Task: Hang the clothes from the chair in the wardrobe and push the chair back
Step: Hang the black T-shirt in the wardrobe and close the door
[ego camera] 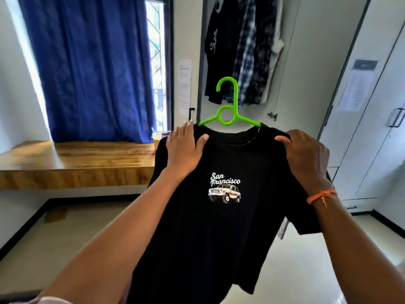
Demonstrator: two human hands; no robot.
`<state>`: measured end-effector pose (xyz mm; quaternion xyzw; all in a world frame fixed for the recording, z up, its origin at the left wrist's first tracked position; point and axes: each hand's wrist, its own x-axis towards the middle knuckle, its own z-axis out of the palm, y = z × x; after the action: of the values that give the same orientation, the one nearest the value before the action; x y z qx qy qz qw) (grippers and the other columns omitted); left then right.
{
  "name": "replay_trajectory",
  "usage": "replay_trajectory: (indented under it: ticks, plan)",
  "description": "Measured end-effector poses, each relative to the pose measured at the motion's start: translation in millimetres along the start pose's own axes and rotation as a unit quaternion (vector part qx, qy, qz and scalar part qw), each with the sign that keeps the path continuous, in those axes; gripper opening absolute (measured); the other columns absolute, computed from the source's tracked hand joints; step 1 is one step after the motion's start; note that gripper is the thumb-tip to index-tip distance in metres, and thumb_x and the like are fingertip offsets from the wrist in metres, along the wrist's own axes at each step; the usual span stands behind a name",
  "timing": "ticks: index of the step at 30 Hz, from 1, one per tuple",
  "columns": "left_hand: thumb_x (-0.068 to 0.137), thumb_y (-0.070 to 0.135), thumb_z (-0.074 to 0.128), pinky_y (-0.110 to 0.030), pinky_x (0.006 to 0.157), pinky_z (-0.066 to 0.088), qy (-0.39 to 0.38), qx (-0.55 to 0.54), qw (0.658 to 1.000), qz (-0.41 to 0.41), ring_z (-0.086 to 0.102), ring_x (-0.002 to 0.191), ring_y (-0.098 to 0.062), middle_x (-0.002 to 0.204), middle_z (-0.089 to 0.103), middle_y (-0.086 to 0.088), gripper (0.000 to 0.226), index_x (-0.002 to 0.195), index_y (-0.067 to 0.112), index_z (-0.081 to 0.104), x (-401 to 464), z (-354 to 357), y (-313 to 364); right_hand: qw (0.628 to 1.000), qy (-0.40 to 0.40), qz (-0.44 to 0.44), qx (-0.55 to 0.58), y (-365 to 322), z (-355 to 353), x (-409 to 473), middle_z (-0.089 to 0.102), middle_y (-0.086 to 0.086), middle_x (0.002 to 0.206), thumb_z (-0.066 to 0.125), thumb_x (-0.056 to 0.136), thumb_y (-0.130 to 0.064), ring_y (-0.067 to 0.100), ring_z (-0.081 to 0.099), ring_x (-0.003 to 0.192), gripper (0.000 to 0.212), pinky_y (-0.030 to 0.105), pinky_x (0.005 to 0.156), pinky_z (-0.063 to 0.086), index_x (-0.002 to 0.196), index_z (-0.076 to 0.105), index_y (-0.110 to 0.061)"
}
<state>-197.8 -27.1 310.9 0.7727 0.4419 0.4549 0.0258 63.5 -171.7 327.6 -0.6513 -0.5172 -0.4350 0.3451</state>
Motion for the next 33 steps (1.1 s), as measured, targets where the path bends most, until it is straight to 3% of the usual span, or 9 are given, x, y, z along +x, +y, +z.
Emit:
replay_trajectory:
  ticks: [4,10,21,30,33]
  plan:
    - [0.102,0.045,0.041,-0.056,0.120,0.015,-0.036,-0.005,0.999,0.012,0.007,0.151,-0.033,0.164,0.011,-0.012,0.071,0.156,0.009,0.015,51.0,83.7,21.4,1.000,0.026,0.016,-0.007,62.7,58.5,46.1,0.068,0.017,0.085,0.041,0.095,-0.058,0.042,0.064,0.075,0.056,0.036,0.059,0.041,0.095,0.064,-0.007]
    - [0.101,0.044,0.045,-0.058,0.118,0.015,-0.077,-0.032,0.996,-0.017,0.002,0.152,-0.033,0.165,0.003,-0.013,0.075,0.156,0.006,0.010,157.5,218.2,60.9,0.999,0.033,0.035,0.021,149.6,166.9,136.1,0.069,0.017,0.086,0.050,0.096,-0.052,0.043,0.063,0.075,0.048,0.033,0.061,0.031,0.094,0.065,-0.007]
    - [0.102,0.038,0.048,-0.043,0.122,0.017,-0.001,-0.082,0.992,-0.098,0.011,0.150,-0.036,0.163,0.004,-0.022,0.076,0.155,0.000,0.011,359.9,350.5,62.8,0.998,0.044,-0.031,0.035,207.1,357.0,284.5,0.064,0.011,0.074,0.044,0.097,-0.054,0.033,0.057,0.059,0.049,0.031,0.053,0.028,0.085,0.057,-0.008]
    - [0.102,0.030,0.049,-0.037,0.118,0.022,0.053,-0.086,0.989,-0.110,0.019,0.149,-0.035,0.162,0.012,-0.022,0.071,0.155,-0.001,0.012,537.9,417.4,11.6,0.994,0.054,-0.096,0.017,179.7,498.6,429.0,0.067,0.021,0.088,0.044,0.101,-0.044,0.042,0.064,0.078,0.046,0.037,0.056,0.032,0.099,0.058,0.000]
    - [0.101,0.031,0.049,-0.042,0.118,0.030,0.085,-0.125,0.982,-0.114,0.033,0.143,-0.035,0.155,0.031,-0.020,0.063,0.151,0.002,0.026,611.9,425.2,-11.2,0.991,0.064,-0.121,0.014,160.2,530.3,491.5,0.066,0.022,0.097,0.045,0.103,-0.038,0.045,0.064,0.087,0.041,0.040,0.060,0.033,0.102,0.058,0.001]
